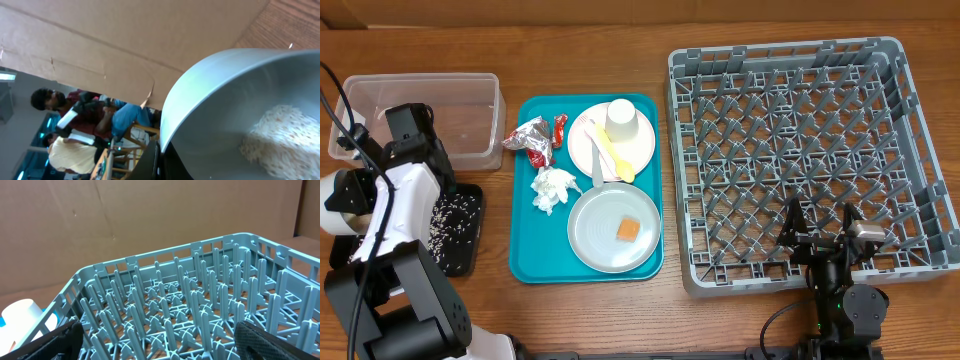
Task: Sort waste into correct bins and load items into the dishwasher rack
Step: 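Tilt the bowl with the left gripper to pour rice onto the black tray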
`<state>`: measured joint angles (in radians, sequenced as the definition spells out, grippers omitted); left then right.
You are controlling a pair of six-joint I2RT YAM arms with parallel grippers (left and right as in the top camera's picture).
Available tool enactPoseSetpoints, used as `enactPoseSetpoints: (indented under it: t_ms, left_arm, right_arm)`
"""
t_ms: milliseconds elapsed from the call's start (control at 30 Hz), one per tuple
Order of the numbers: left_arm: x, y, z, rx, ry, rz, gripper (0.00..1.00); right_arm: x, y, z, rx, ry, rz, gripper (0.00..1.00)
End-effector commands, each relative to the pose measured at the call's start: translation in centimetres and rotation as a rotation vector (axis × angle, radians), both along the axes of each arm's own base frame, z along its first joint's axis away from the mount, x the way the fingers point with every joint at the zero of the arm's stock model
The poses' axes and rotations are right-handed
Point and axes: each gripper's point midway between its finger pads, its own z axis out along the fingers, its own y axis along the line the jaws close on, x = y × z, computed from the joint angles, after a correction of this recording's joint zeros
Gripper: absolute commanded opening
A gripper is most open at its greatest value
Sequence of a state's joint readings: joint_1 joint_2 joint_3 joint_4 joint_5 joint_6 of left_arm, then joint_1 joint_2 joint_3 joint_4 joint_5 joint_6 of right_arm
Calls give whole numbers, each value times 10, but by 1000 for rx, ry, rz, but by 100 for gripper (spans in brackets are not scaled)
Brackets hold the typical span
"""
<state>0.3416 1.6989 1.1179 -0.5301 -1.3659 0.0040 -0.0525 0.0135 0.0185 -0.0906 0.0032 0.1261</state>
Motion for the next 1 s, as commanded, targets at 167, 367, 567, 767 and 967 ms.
enactPoseSetpoints:
  t_ms: [167, 367, 567, 767, 967]
  left_arm:
    - [6, -4, -7, -27, 32, -29, 4]
    - [8, -4, -3, -9, 37, -29, 4]
    - [7, -3, -3, -11, 44, -29, 4]
    - [6, -5, -6, -26, 55, -33, 4]
    - [9, -8, -9, -36, 48, -48, 4]
  right_arm:
    - [0, 0, -1, -8, -7, 1, 100]
    - [0, 0, -1, -8, -8, 1, 100]
    - [0, 0, -1, -8, -7, 1, 100]
    - [0, 0, -1, -8, -7, 1, 100]
    - [0, 0, -1, -8, -7, 1, 100]
